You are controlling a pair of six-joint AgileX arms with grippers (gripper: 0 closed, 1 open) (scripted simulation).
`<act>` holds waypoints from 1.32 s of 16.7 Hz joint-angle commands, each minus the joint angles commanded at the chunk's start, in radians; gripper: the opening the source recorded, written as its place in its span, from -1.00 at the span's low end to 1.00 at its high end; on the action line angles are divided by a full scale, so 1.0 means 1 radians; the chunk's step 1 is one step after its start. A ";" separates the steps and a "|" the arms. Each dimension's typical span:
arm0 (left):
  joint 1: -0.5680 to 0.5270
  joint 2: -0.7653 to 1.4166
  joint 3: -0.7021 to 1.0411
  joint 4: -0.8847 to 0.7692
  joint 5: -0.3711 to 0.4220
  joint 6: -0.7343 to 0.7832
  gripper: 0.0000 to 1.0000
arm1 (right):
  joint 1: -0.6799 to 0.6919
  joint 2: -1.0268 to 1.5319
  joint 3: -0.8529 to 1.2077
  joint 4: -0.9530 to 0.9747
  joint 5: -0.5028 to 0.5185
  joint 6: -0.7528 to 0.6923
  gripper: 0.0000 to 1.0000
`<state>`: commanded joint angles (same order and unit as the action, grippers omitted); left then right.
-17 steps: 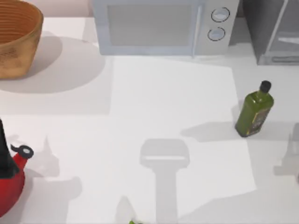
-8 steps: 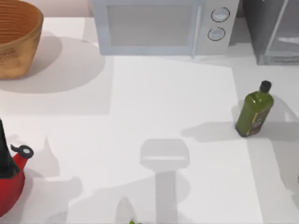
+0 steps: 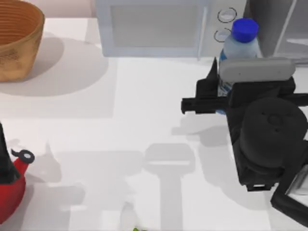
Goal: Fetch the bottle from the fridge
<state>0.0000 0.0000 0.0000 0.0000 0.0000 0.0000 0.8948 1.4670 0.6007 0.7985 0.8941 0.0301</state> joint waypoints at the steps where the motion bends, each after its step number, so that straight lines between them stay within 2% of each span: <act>1: 0.000 0.000 0.000 0.000 0.000 0.000 1.00 | 0.060 0.100 0.034 0.047 0.063 0.001 -1.00; 6: 0.000 0.000 0.000 0.000 0.000 0.000 1.00 | 0.312 0.488 0.199 0.271 0.329 -0.006 -1.00; 10: 0.000 0.000 0.000 0.000 0.000 0.000 1.00 | 0.421 0.632 0.285 0.382 0.445 -0.018 -1.00; 17: 0.000 0.000 0.000 0.000 0.000 0.000 1.00 | 0.424 0.645 0.289 0.389 0.449 -0.018 -1.00; 22: 0.000 0.000 0.000 0.000 0.000 0.000 1.00 | 0.333 0.758 0.339 0.446 0.361 -0.033 -1.00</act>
<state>0.0000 0.0000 0.0000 0.0000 0.0000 0.0000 1.2274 2.2246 0.9395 1.2443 1.2550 -0.0030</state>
